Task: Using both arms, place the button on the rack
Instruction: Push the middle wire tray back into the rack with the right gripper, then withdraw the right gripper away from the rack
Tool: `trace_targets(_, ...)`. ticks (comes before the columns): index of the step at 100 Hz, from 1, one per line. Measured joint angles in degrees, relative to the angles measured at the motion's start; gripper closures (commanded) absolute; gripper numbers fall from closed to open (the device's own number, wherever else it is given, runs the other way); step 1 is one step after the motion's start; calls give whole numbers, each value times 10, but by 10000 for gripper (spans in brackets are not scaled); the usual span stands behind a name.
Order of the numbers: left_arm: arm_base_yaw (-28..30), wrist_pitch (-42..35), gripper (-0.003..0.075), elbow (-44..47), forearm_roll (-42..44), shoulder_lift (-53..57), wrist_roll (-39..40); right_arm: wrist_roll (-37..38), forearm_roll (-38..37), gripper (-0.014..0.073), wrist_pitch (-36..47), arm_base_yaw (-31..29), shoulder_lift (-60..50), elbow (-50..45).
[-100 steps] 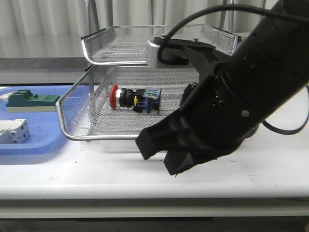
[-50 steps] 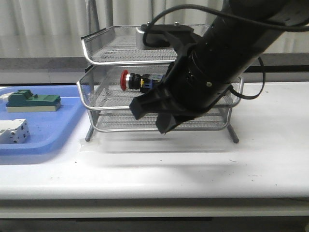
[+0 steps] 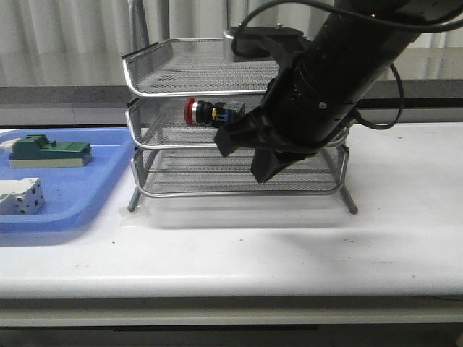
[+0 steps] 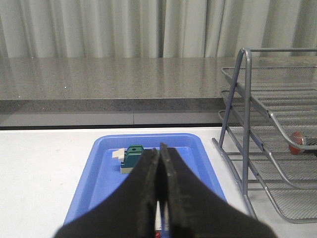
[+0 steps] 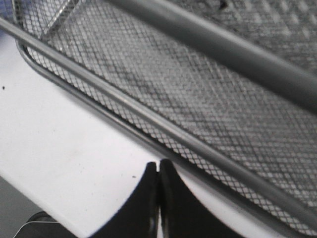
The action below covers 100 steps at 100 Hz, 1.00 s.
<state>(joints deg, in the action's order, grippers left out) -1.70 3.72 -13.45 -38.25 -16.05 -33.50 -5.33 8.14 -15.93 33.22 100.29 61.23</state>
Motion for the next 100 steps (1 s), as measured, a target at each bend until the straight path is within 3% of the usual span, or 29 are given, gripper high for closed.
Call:
trace_targets(43,0,0,741,0,0,0,0,0,-8,652,-89,-21,-131,0)
trace_targets(68,0,0,741,0,0,0,0,16,-49,652,-138,-92,-241,-16)
trace_targets(100,0,0,741,0,0,0,0,68,-105,652,-154,-205,-439,-138)
